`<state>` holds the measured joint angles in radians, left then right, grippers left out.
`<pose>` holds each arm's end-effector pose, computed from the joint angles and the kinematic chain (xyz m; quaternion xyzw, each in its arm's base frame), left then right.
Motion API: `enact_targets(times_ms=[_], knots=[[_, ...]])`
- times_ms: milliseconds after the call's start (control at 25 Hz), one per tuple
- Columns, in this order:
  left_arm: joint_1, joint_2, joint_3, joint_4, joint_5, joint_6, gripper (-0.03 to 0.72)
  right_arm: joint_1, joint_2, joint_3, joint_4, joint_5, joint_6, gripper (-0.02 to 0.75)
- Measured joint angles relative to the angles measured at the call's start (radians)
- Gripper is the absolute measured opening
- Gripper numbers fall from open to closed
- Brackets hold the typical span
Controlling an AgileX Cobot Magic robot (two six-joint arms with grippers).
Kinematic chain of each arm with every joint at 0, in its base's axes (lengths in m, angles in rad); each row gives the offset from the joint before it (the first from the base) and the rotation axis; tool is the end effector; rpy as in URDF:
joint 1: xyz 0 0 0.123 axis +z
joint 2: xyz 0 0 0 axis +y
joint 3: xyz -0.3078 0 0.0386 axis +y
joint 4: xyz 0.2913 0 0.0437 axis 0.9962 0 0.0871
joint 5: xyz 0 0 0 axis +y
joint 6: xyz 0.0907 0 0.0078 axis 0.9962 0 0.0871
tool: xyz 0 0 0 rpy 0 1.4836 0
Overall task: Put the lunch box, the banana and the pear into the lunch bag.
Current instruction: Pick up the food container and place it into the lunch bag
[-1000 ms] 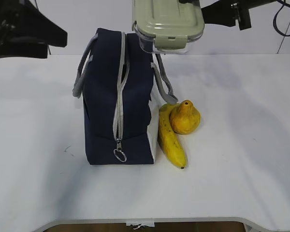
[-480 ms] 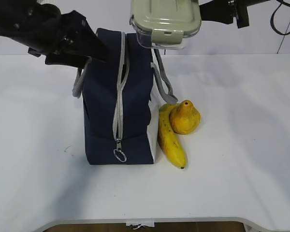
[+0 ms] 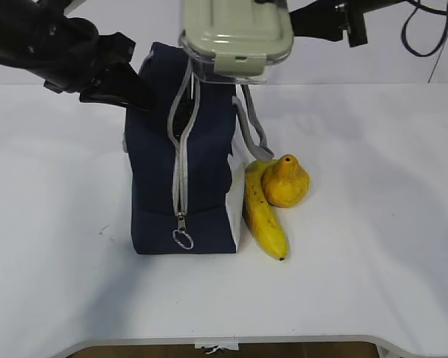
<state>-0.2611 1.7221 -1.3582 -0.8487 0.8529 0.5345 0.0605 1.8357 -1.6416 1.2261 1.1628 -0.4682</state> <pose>0.3900 -0.1575 0.2986 0.1634 0.8959 -0.3313 0.2469 0.4393 0.1055 0.3647 -0.0699 0.8188 0.5200 0.2328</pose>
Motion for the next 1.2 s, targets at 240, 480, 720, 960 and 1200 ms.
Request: enact_targets(times_ms=[240,480,720,960,1200], knots=[[0.0,0.0,-0.002,0.002,0.029,0.0,0.013,0.074,0.037,-0.001,0.0,-0.053,0.0,0.392],[0.0,0.0,-0.002,0.032,0.035,0.0,0.012,0.076,0.114,-0.001,-0.02,-0.091,0.014,0.392],[0.016,0.0,-0.002,0.034,0.047,0.0,0.012,0.076,0.134,-0.001,-0.184,-0.151,0.06,0.392],[0.021,0.0,-0.002,0.024,0.049,-0.002,0.012,0.079,0.134,-0.001,-0.276,-0.184,0.125,0.392],[0.021,0.0,-0.002,-0.06,0.049,-0.002,0.013,0.143,0.134,-0.006,-0.239,-0.228,0.126,0.392]])
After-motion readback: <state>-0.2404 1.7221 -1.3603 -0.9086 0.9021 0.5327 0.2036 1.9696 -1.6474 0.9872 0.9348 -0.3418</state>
